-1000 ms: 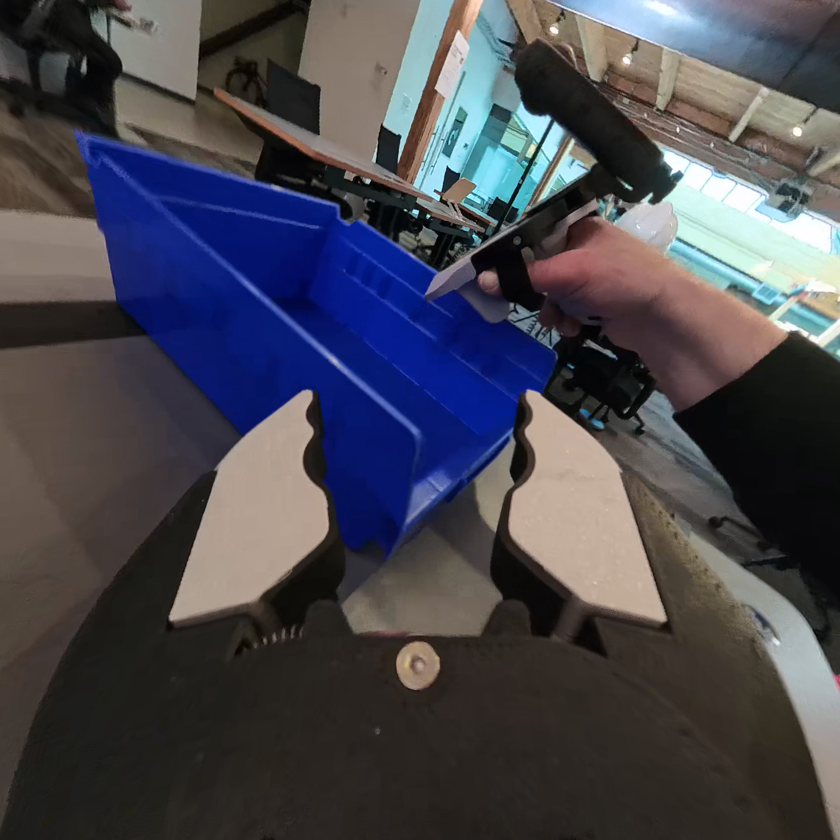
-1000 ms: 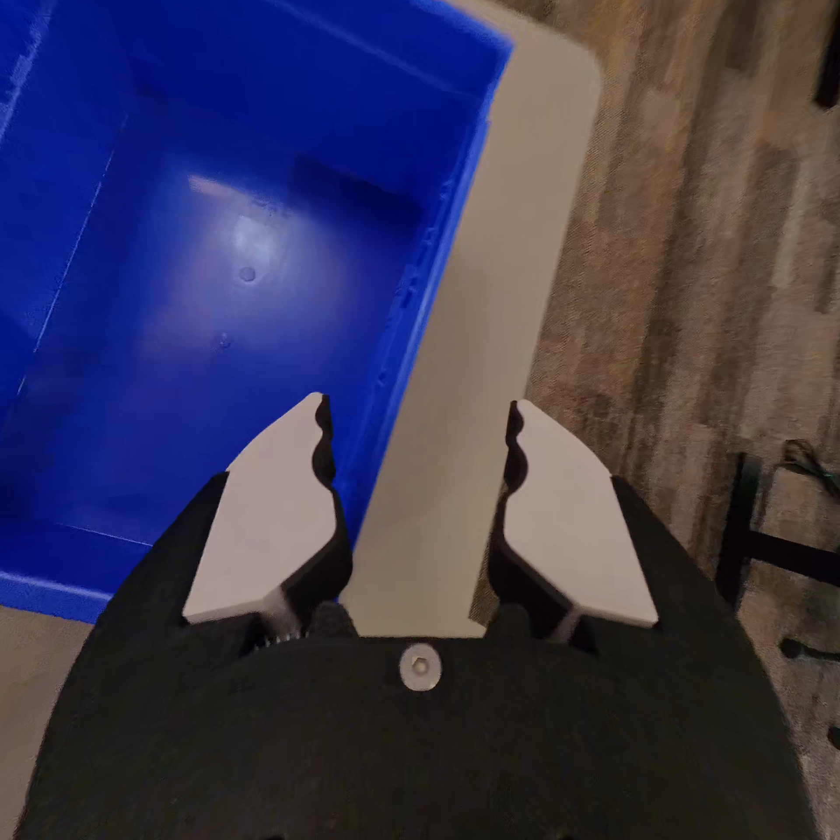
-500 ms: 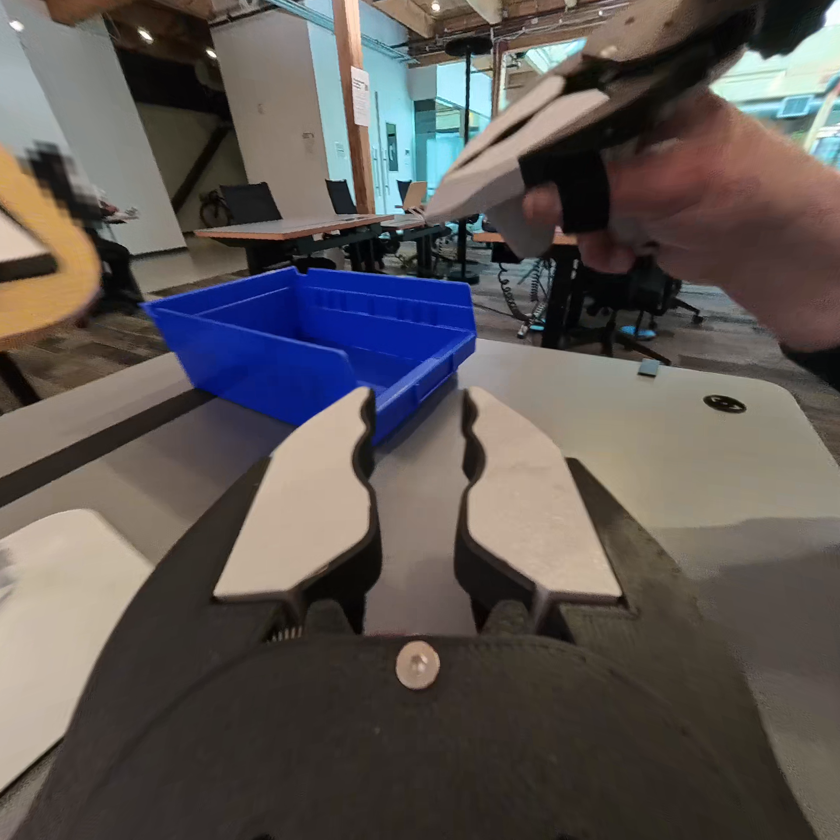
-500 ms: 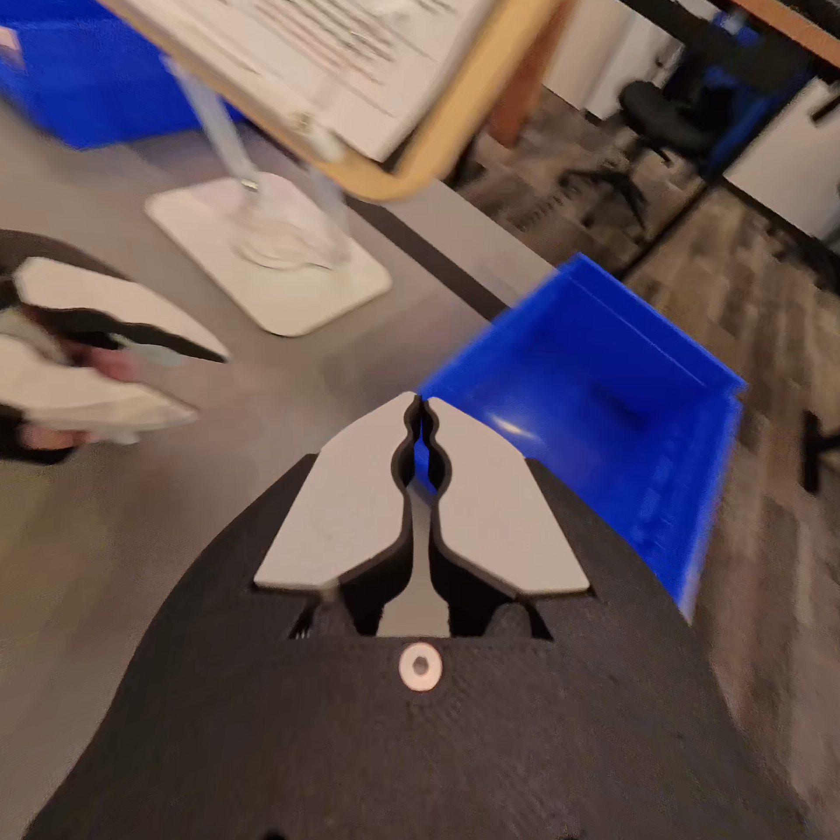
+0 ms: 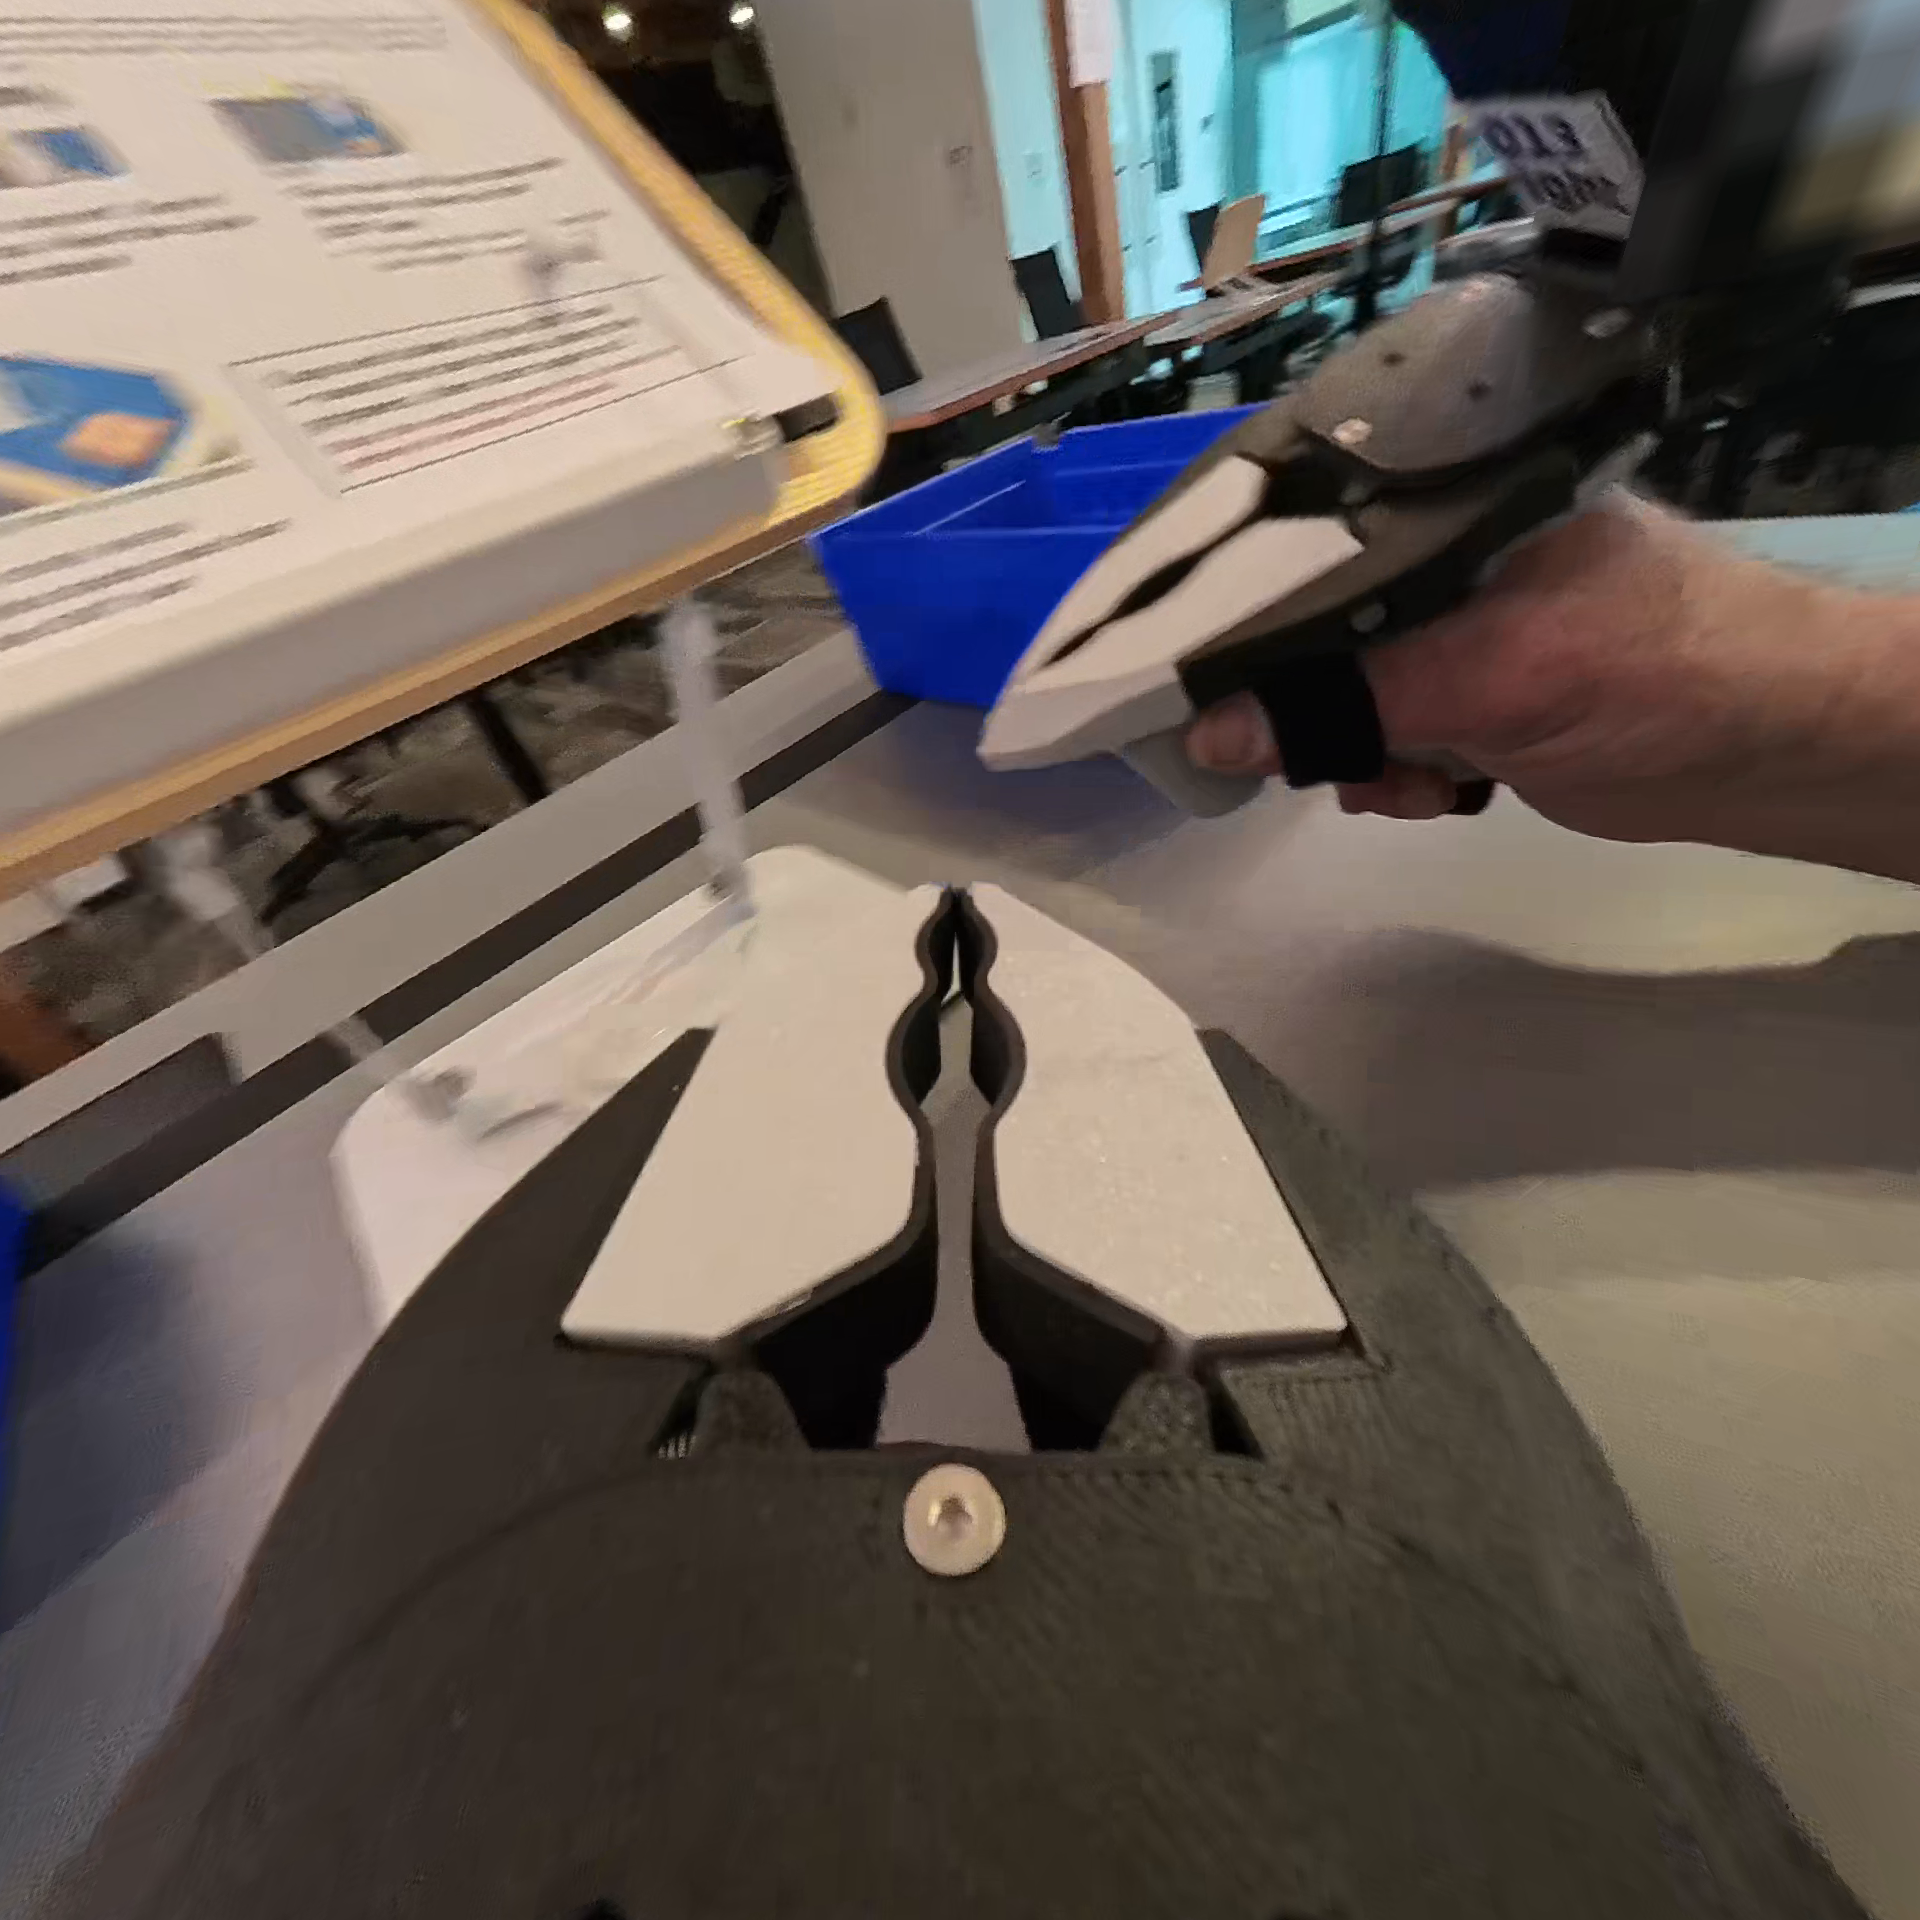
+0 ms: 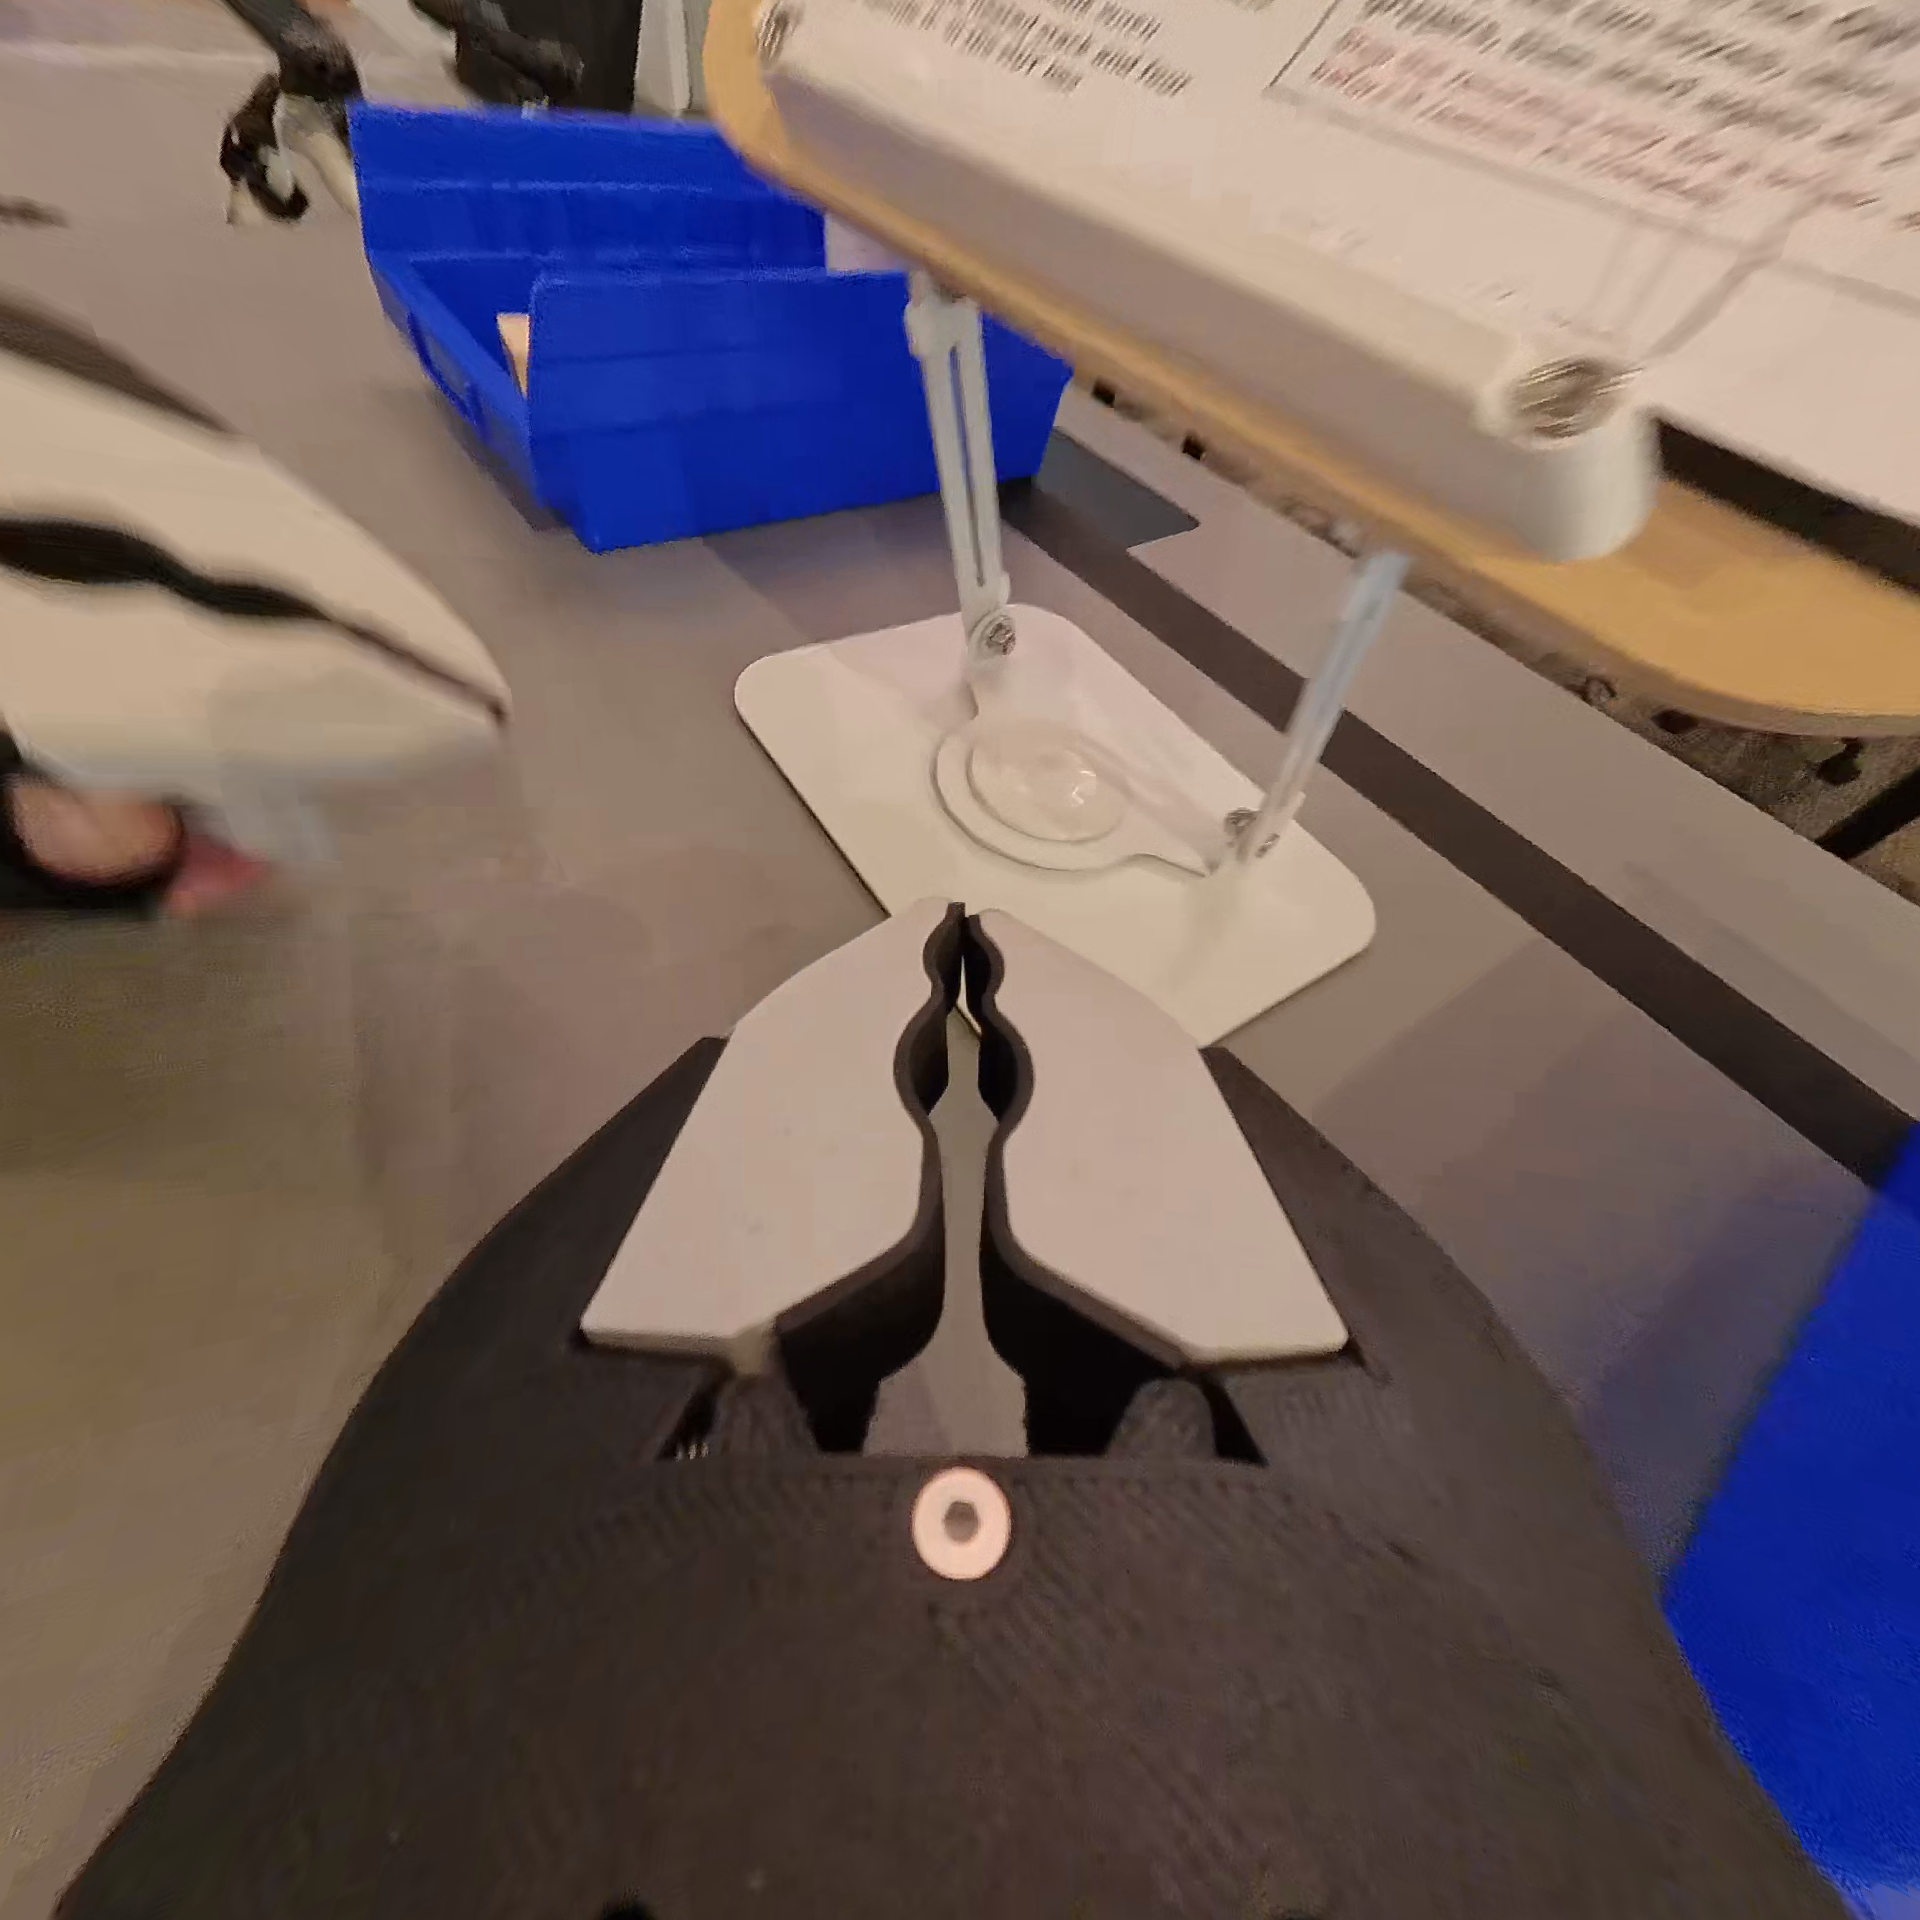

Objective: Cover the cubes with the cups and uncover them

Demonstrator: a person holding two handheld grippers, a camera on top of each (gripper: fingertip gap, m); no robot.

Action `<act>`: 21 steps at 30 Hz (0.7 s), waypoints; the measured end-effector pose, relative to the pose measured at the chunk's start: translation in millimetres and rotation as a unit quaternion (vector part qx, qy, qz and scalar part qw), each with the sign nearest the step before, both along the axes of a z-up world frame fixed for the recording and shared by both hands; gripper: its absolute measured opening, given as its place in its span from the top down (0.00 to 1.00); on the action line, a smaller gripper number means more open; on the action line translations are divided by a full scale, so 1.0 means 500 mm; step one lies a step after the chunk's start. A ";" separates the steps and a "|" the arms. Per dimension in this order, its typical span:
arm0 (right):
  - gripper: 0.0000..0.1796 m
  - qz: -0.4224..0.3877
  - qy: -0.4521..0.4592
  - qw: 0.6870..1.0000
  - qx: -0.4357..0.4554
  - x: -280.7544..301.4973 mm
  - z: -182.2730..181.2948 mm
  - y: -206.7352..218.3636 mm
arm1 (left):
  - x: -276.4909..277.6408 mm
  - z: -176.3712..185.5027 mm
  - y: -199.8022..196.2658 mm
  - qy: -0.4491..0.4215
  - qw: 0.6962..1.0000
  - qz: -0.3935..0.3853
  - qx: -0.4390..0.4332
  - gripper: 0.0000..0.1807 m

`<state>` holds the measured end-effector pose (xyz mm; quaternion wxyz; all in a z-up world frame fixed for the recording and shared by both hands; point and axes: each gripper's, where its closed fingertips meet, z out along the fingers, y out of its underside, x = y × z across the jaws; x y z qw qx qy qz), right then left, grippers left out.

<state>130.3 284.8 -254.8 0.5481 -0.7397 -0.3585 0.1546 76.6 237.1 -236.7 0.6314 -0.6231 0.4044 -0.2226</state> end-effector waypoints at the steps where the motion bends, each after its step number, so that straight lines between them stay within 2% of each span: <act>1: 1.00 0.010 -0.015 1.000 -0.002 -0.015 -0.018 0.001 | -0.040 0.002 0.013 0.003 1.000 0.023 0.001 1.00; 5: 1.00 0.046 -0.054 0.997 0.013 -0.051 -0.053 -0.013 | -0.240 0.034 0.078 0.003 0.989 0.147 0.008 1.00; 8: 1.00 0.064 -0.067 0.996 0.009 -0.058 -0.072 -0.027 | -0.416 0.074 0.134 0.015 0.966 0.258 0.021 1.00; 13: 1.00 0.080 -0.093 0.992 0.003 -0.049 -0.094 -0.038 | -0.620 0.069 0.228 0.050 0.929 0.365 -0.044 0.92; 16: 1.00 0.085 -0.100 0.991 0.001 -0.032 -0.101 -0.039 | -0.669 0.049 0.273 0.056 0.921 0.373 -0.100 0.82; 21: 1.00 0.091 -0.075 0.993 -0.021 -0.019 -0.099 -0.042 | -0.684 -0.024 0.325 0.112 0.901 0.357 -0.221 0.72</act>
